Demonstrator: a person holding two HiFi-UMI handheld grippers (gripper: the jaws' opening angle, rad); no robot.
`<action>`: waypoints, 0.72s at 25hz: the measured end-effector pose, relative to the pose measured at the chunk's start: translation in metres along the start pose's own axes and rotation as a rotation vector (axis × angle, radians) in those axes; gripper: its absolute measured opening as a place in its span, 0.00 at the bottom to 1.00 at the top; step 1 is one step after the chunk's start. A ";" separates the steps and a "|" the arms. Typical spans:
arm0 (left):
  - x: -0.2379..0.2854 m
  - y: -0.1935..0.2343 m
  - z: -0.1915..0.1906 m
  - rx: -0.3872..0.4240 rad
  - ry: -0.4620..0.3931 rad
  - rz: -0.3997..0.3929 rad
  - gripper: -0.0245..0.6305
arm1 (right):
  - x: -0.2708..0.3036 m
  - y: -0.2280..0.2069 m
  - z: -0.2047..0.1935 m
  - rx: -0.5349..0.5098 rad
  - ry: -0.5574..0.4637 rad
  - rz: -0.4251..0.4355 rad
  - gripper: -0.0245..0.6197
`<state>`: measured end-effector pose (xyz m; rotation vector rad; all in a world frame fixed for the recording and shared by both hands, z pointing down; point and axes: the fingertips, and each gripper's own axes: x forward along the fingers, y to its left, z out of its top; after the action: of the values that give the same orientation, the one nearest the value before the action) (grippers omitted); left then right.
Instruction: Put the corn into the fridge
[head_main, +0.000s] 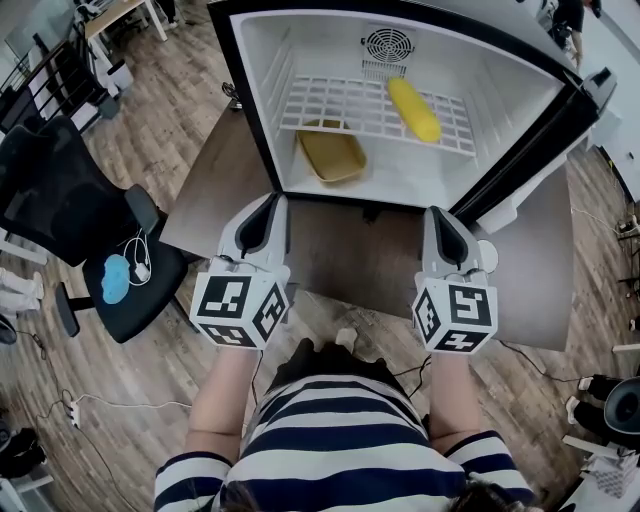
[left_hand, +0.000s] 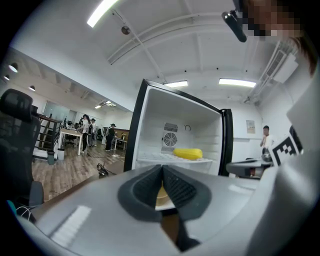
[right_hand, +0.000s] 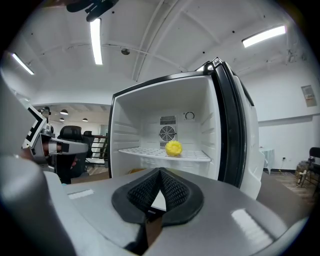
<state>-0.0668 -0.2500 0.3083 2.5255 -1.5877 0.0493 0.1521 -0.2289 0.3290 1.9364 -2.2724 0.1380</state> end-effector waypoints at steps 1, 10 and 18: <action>0.000 0.000 0.000 -0.001 0.001 0.000 0.04 | 0.000 0.000 0.001 0.000 -0.002 0.000 0.02; 0.001 0.004 -0.001 -0.009 0.008 0.009 0.04 | 0.004 0.004 0.001 -0.008 0.008 0.015 0.02; 0.002 0.004 0.001 -0.004 0.005 0.004 0.04 | 0.009 0.008 0.003 -0.009 0.014 0.034 0.02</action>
<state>-0.0698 -0.2537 0.3079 2.5179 -1.5891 0.0530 0.1425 -0.2363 0.3281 1.8872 -2.2942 0.1442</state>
